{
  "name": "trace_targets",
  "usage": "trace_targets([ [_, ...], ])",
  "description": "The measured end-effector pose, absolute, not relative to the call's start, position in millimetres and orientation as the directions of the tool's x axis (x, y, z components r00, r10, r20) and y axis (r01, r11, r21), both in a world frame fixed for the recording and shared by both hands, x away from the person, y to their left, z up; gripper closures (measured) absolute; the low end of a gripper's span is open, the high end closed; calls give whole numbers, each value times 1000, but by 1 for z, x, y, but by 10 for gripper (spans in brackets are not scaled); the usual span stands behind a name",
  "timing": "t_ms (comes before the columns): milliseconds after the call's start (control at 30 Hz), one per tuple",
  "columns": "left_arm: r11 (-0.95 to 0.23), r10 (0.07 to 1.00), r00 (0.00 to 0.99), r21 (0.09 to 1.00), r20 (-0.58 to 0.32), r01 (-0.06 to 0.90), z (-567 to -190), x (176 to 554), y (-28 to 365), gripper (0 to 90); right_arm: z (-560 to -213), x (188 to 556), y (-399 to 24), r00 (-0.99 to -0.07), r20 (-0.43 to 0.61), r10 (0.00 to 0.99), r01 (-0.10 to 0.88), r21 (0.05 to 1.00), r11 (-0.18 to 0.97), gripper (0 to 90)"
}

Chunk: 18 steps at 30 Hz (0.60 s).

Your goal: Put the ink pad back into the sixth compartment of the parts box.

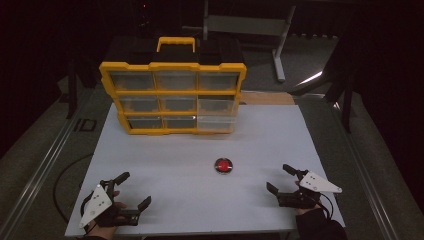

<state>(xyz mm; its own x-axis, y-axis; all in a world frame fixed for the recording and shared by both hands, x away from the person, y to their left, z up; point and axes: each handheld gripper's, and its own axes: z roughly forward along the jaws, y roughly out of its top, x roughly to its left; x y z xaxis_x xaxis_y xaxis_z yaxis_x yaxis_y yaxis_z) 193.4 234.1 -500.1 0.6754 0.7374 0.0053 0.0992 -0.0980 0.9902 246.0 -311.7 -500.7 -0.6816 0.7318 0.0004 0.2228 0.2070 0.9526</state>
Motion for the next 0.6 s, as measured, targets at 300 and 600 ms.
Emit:
trace_targets([
  [300,-92,750,661,991,7,95,-499,194,234,1,-503,246,-309,-697,-16,716,238,938,253,104],
  [600,-90,744,669,992,5,93,-499,194,234,0,-502,245,-312,-707,6,708,259,932,251,96],
])
